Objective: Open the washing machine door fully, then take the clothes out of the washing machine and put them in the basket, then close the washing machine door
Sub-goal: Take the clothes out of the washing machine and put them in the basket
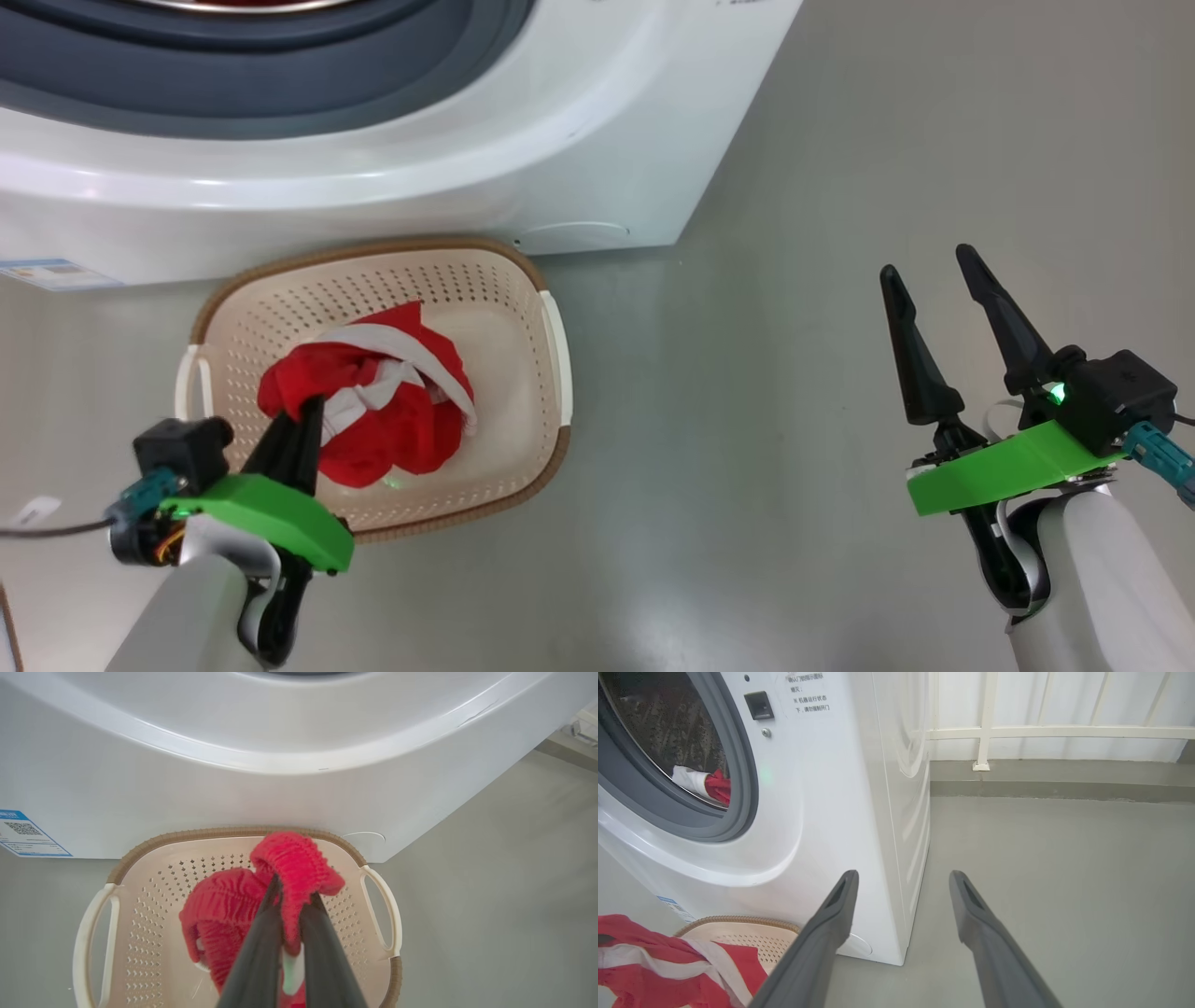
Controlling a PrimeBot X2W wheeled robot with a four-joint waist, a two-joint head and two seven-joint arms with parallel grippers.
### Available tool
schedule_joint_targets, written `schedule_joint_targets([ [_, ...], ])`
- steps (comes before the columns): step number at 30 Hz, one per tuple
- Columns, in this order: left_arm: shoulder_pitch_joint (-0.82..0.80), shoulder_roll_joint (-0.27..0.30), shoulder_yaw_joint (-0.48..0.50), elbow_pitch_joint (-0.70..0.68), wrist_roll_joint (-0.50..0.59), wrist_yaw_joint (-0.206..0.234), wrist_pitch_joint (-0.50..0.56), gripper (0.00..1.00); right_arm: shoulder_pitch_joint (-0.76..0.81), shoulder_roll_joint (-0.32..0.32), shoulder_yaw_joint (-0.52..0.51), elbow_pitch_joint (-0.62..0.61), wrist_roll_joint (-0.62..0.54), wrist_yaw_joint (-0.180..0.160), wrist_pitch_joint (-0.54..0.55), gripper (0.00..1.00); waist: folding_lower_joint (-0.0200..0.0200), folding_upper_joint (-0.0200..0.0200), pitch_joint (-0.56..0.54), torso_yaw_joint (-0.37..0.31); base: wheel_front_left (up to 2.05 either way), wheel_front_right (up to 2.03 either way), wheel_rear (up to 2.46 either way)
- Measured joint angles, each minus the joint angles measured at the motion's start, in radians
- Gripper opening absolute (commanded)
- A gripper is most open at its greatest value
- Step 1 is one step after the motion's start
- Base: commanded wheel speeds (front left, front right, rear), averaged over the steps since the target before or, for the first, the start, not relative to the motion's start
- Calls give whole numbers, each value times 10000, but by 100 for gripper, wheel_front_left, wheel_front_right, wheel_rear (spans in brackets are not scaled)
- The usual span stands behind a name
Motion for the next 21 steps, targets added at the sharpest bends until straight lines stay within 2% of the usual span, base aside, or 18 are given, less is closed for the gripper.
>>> schedule_joint_targets([
  [2, -288, -13, -224, 456, -6, 0, 0, 0, -14, 31, 15, -2, 0, 0, 0, 100, 0, 0, 135, -60, 0, 0, 0],
  [6, -1366, 31, -1149, 2301, -128, 0, 0, 0, -392, 236, 203, -59, -6, 0, 0, 100, 0, 0, 755, -342, 0, 0, 0],
  [21, -3083, 307, -2892, 4546, -1112, 0, 0, 0, -926, 474, 487, -150, -104, 0, 0, 100, 0, 0, 1744, -887, 0, 0, 0],
])
